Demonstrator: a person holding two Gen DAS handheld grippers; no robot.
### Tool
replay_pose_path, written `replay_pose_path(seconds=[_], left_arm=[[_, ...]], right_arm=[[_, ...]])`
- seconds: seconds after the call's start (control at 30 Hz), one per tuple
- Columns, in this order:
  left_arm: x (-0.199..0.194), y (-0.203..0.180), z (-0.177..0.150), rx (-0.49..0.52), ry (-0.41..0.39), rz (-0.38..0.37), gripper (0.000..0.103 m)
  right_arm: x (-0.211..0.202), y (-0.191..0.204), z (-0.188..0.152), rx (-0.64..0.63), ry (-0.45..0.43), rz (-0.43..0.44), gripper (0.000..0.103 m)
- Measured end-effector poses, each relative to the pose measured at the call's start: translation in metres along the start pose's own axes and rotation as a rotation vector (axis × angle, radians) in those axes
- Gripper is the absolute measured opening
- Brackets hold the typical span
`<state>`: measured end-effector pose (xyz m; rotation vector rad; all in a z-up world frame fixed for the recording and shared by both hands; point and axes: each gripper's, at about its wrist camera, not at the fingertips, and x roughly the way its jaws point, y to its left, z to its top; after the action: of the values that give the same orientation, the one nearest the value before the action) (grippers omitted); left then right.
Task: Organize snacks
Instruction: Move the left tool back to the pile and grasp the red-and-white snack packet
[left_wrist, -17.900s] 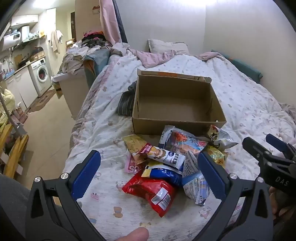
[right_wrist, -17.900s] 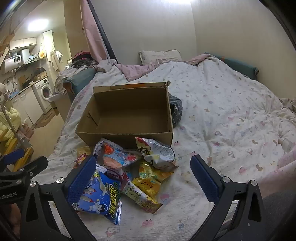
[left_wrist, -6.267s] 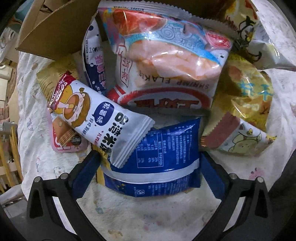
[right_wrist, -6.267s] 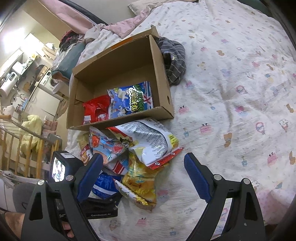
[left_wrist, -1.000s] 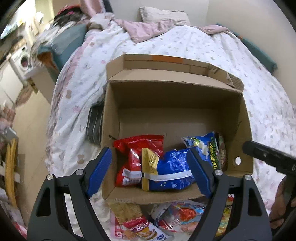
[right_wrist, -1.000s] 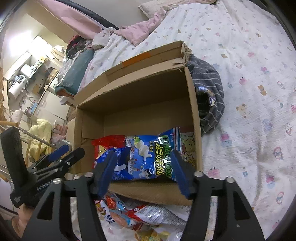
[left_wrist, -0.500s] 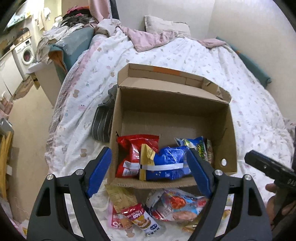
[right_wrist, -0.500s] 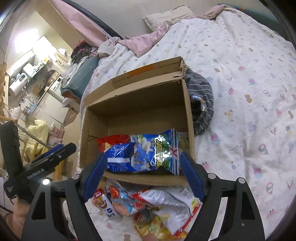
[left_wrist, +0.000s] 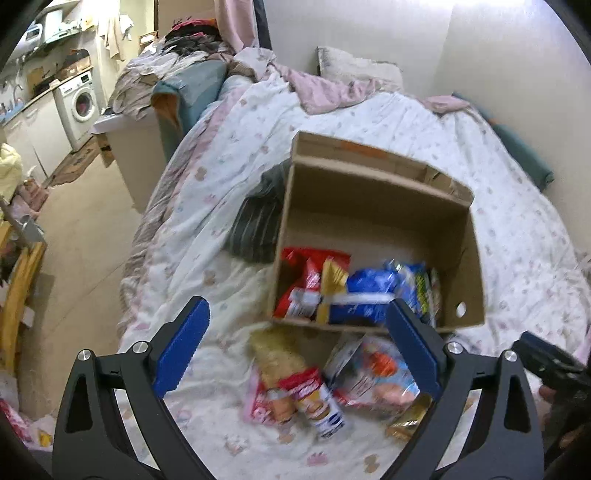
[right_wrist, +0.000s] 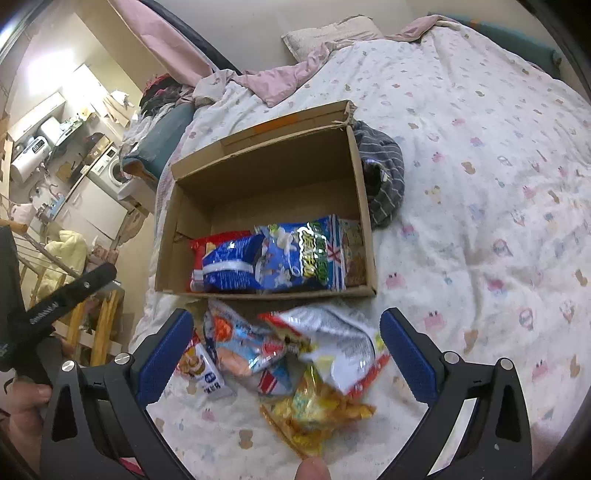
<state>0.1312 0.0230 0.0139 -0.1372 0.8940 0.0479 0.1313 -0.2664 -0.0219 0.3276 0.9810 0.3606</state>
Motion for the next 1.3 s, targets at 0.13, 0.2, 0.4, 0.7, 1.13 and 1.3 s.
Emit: replay_pose_path(seconds=[0.13, 0.2, 0.4, 0.7, 1.13, 1.3], left_arm=[[0.001, 0.003, -0.016, 0.01, 0.046, 0.002, 0.095], [-0.002, 0.004, -0.023, 0.02, 0.047, 0.007, 0.095], [0.001, 0.008, -0.046, 0.023, 0.095, 0.016, 0.095], [0.049, 0.056, -0.078, -0.199, 0.334, 0.008, 0.095], [0.081, -0.002, -0.09, -0.18, 0.449, -0.096, 0.059], [0.101, -0.025, -0.093, -0.134, 0.485, -0.033, 0.055]], right_arm=[[-0.006, -0.007, -0.016, 0.019, 0.008, -0.008, 0.103], [-0.009, -0.013, -0.023, 0.029, 0.013, -0.015, 0.103], [-0.018, -0.03, -0.041, 0.052, 0.028, -0.042, 0.103], [-0.016, -0.045, -0.062, 0.14, 0.085, -0.015, 0.103], [-0.008, -0.035, -0.06, 0.131, 0.105, 0.01, 0.103], [-0.011, -0.041, -0.063, 0.147, 0.106, 0.017, 0.103]])
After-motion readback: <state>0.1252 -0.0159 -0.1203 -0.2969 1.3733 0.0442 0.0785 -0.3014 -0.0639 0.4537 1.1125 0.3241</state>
